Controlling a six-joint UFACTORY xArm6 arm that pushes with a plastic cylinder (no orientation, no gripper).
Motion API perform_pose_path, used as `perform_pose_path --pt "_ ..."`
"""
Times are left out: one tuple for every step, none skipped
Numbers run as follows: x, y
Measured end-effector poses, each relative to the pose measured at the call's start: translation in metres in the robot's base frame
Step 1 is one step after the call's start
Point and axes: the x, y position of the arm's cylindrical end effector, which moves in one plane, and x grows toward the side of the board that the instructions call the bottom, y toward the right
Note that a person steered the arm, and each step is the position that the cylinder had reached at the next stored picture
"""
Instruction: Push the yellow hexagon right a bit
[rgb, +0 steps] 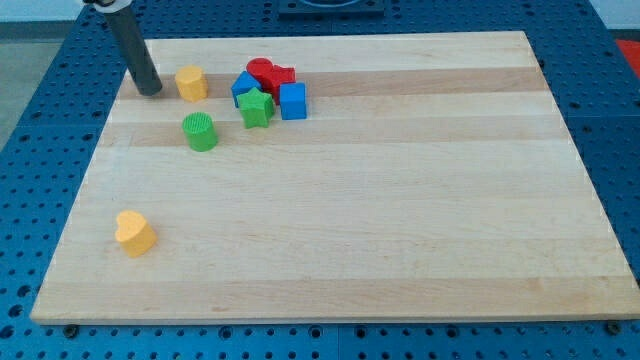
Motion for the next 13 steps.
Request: perform_pose_path --pt "-0.003 0.024" --pt "-0.003 0.024" --pt "0.01 -0.003" --pt "0.031 -0.005" --pt "0.038 -0.004" --pt "0.038 0.009" --pt "0.036 0.028" --pt "0.031 0.045" --pt "0.026 0.049" --pt "0.027 0.033" --pt "0.019 0.024" --pt "0.006 0.029" --pt "-0.003 0.045"
